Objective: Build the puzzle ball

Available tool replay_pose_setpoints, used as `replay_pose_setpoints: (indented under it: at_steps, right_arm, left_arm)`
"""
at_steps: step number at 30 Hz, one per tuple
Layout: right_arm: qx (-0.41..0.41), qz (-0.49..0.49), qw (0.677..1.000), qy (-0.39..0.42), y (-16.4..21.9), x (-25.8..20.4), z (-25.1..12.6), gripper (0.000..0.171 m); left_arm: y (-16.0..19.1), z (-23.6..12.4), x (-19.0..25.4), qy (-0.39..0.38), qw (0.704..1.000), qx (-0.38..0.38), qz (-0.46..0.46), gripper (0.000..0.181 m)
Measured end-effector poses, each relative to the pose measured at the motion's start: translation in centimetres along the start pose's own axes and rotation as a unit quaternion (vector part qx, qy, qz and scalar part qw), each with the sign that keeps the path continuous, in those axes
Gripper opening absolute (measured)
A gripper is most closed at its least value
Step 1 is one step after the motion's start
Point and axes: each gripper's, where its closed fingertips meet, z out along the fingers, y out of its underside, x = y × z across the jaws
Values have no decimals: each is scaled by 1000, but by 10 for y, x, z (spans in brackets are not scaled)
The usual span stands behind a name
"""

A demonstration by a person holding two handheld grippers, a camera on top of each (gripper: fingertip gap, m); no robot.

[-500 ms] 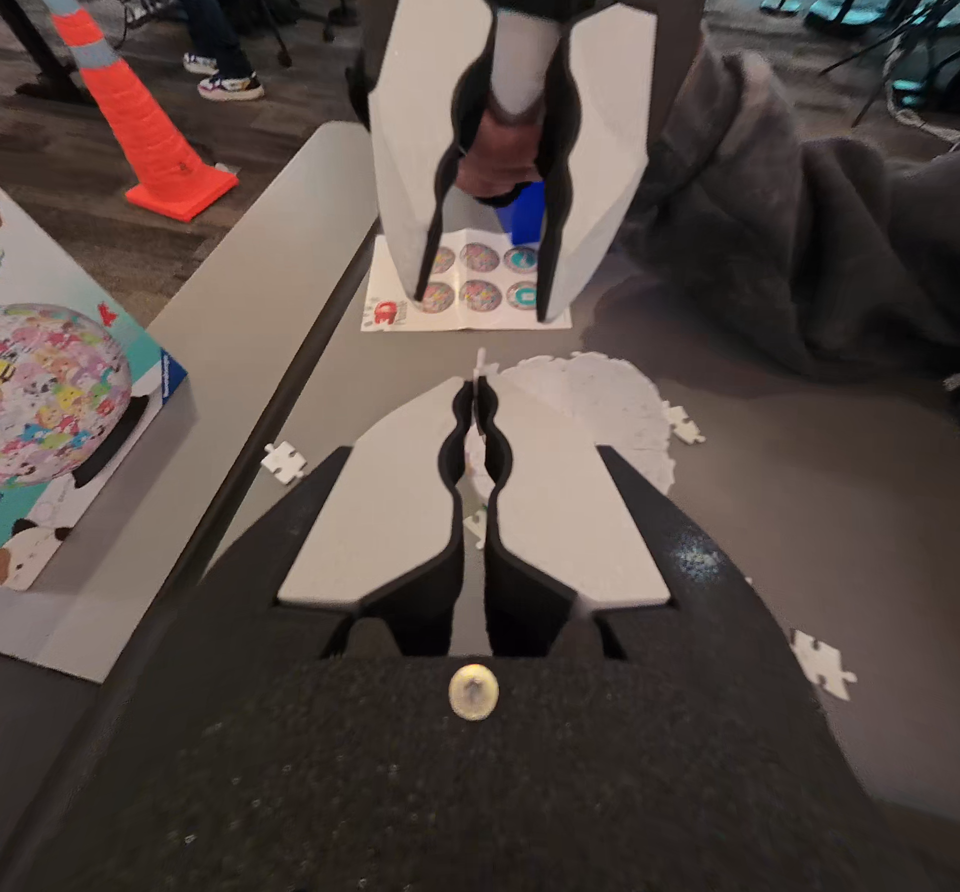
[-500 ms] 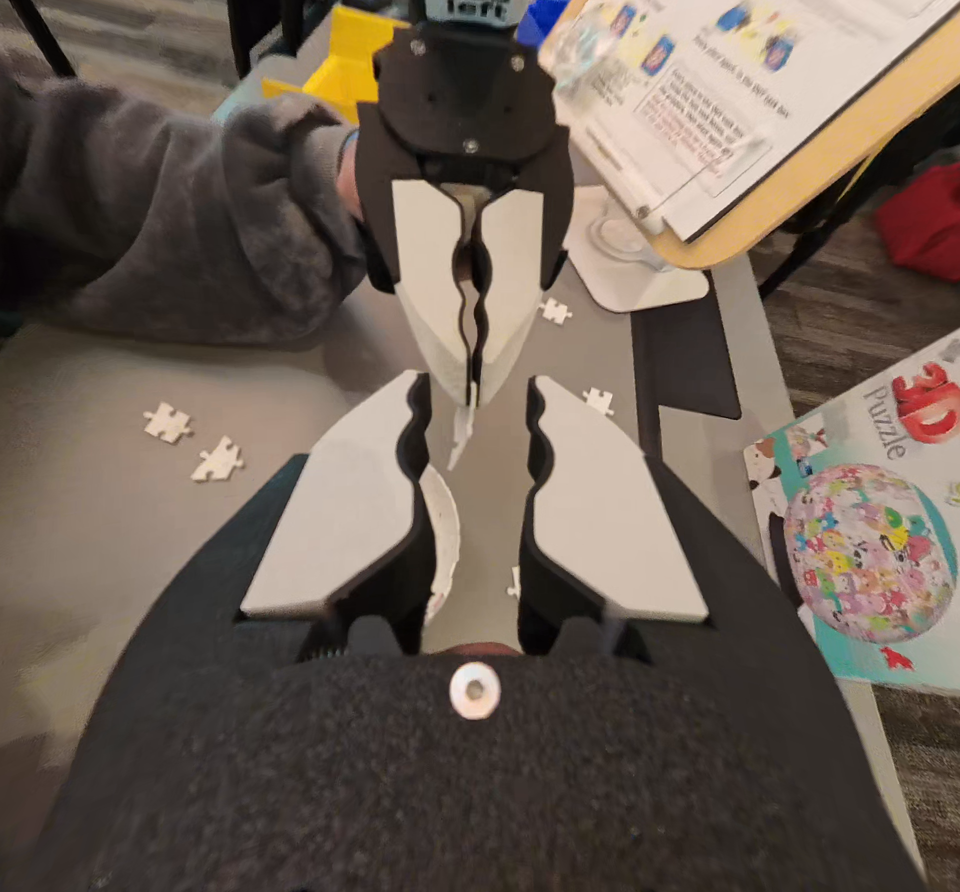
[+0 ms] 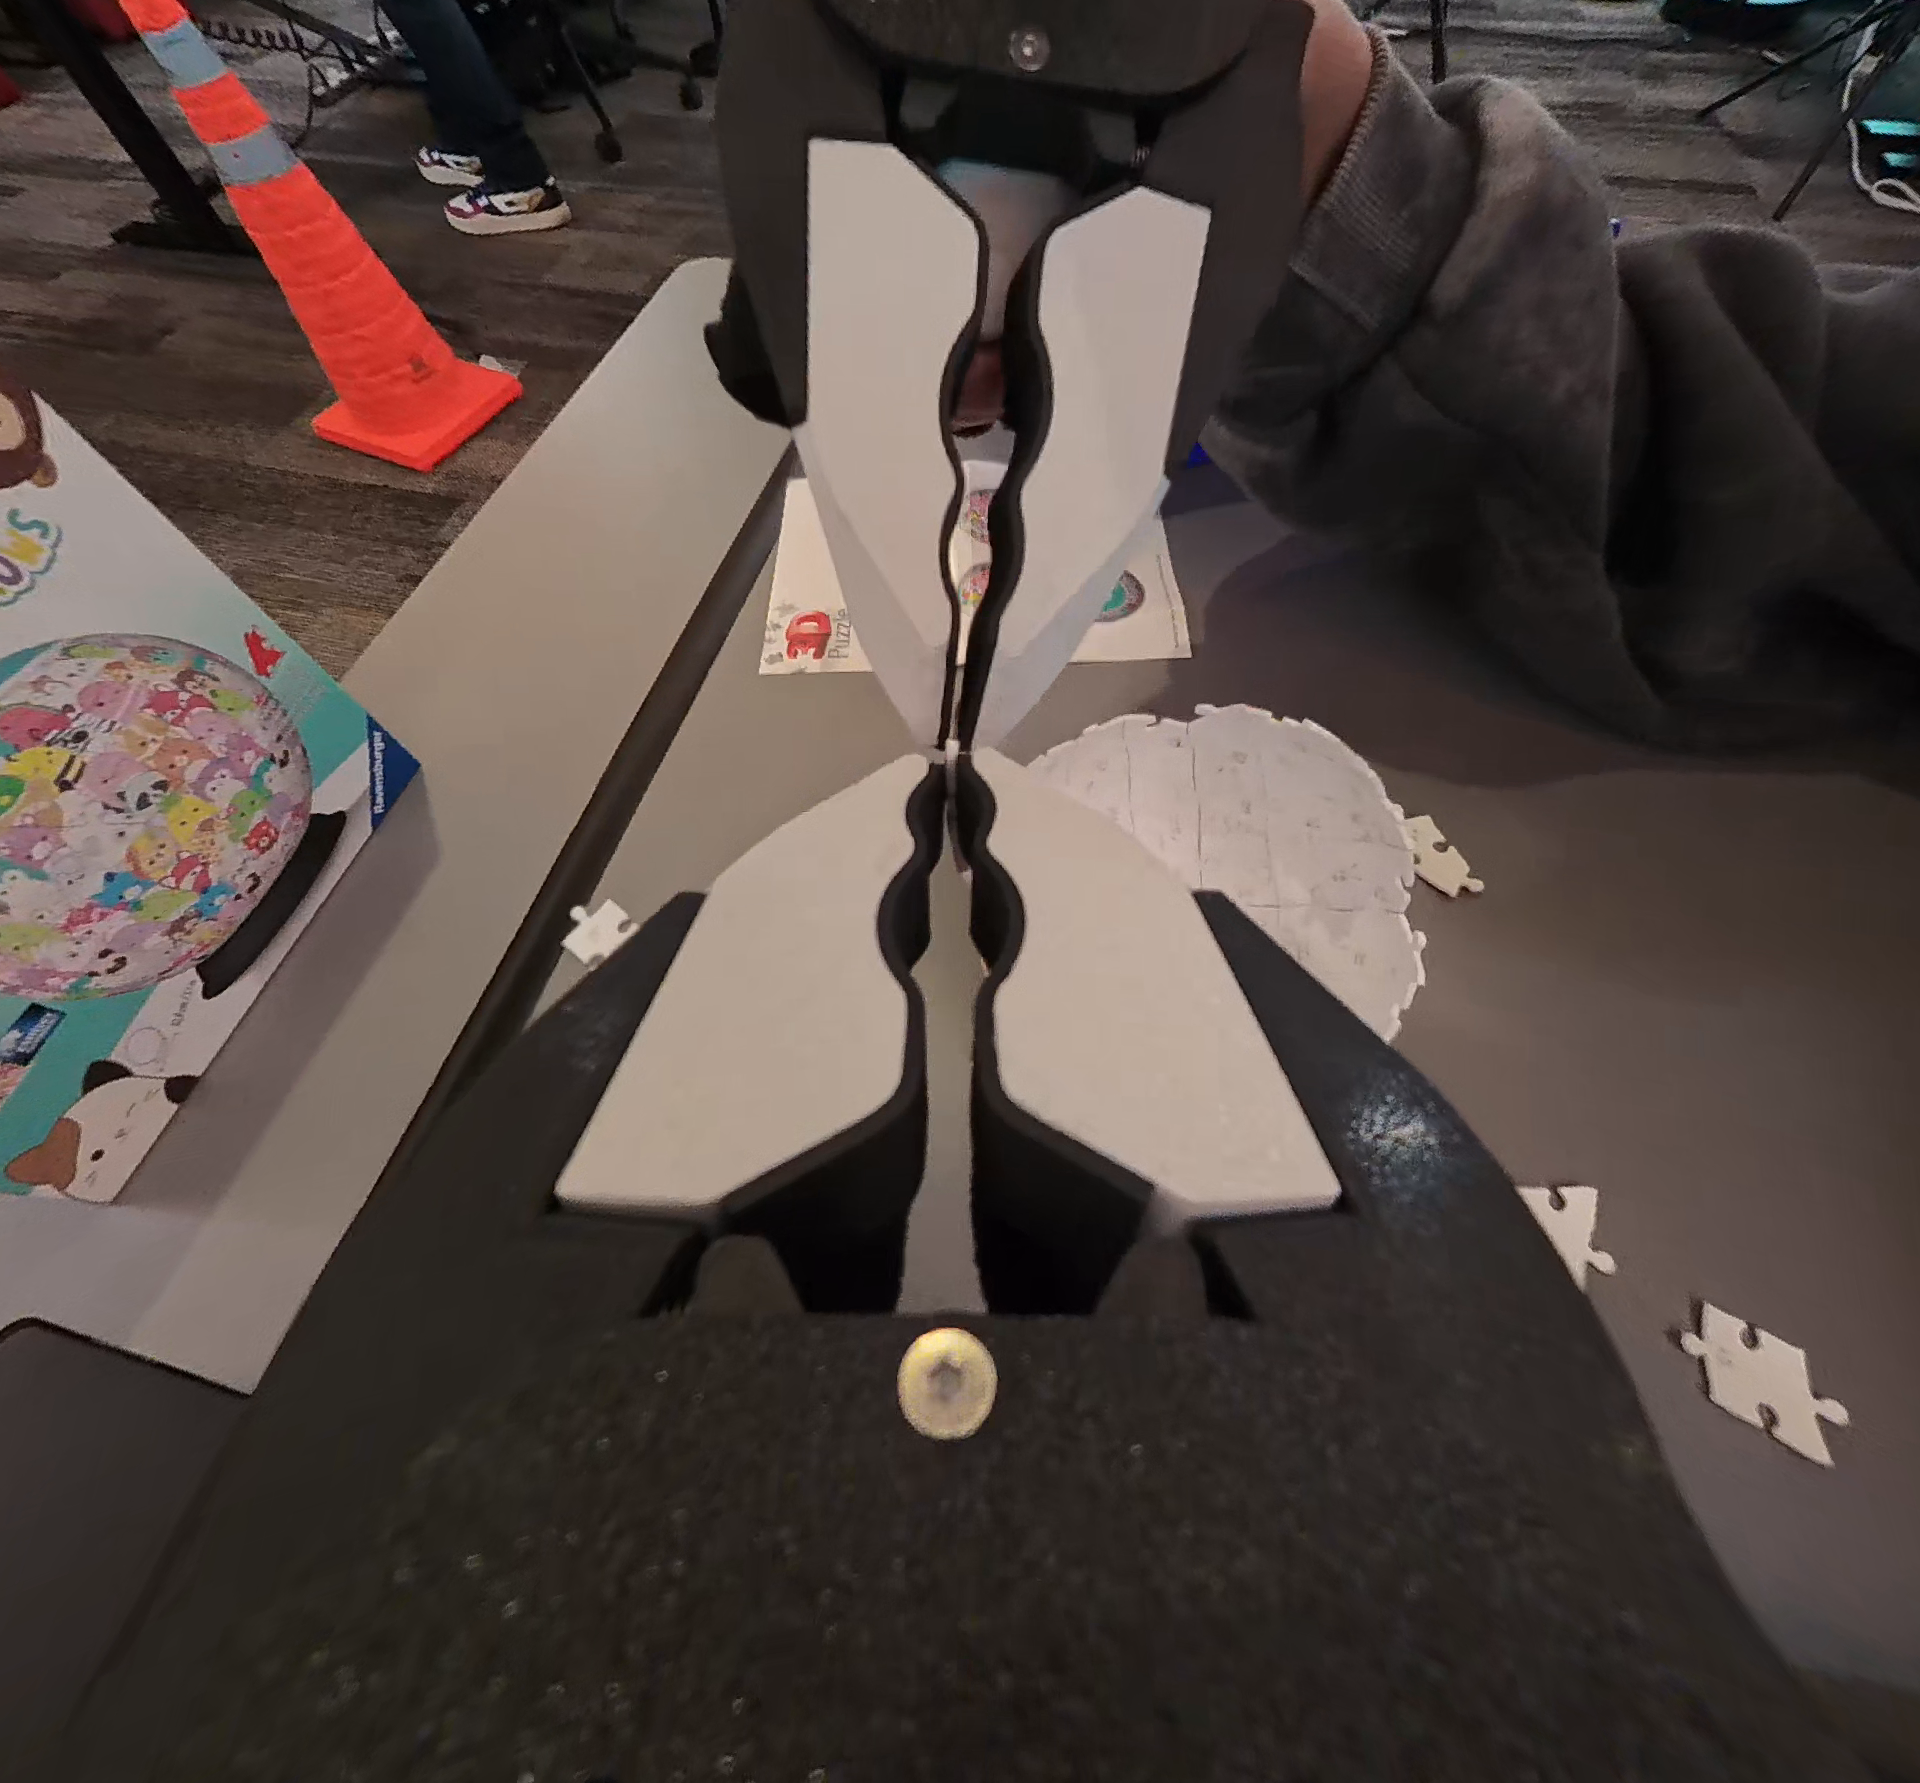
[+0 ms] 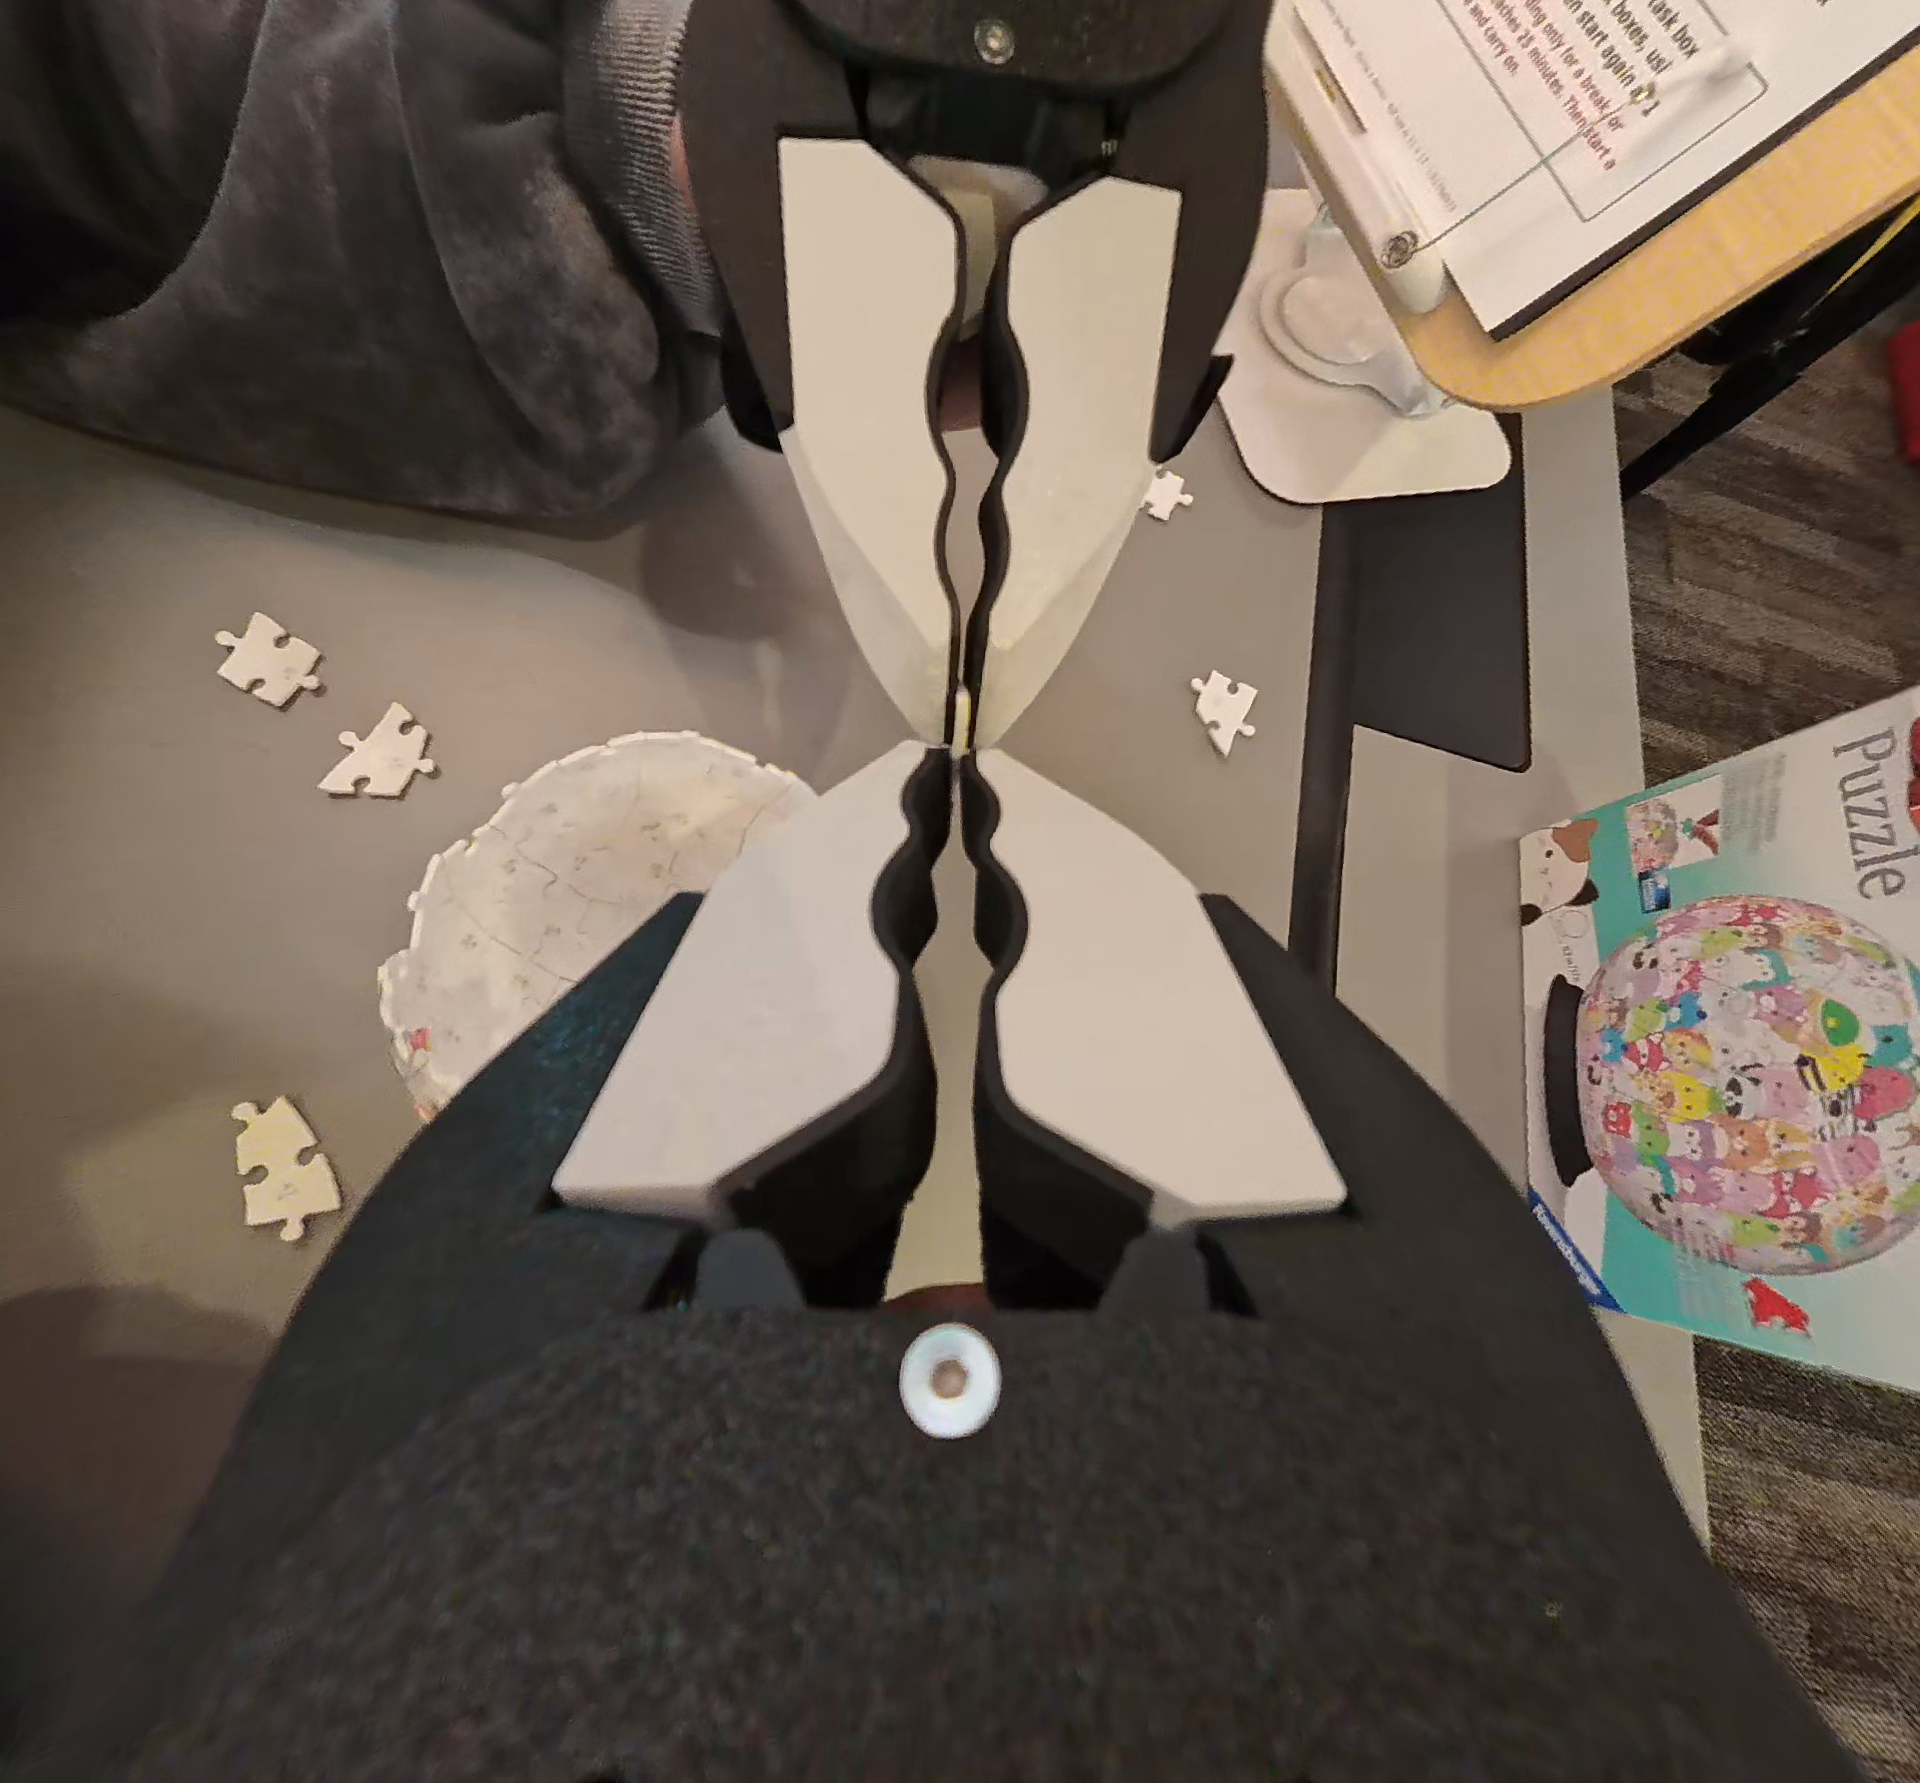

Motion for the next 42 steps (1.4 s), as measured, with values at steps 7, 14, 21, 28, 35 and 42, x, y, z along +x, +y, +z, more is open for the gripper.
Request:
replay_pose_setpoints:
  at_steps: [7, 14, 21, 28, 35, 42]
  right_arm:
    - [-64, -8, 998, 15, 37, 2, 5, 1]
    - [-134, -15, 991, 1, 67, -14, 20, 1]
    - [-112, 0, 993, -30, 72, -20, 24, 1]
    - [-70, 1, 996, -58, 77, -17, 28, 1]
    - [-21, 22, 996, -84, 81, -13, 34, 1]
    - [8, 46, 996, -82, 75, -8, 29, 1]
  left_arm:
    - [30, 10, 3, -13, 997, -60, -50, 52]
    - [72, 22, 17, -2, 980, -195, -44, 12]
    - [80, 39, 24, 24, 973, -226, -43, 10]
    - [86, 48, 18, 42, 971, -228, -64, 0]
    - [94, 49, 14, 53, 969, -227, -84, 0]
    - [80, 46, 6, 50, 978, -179, -95, 9]
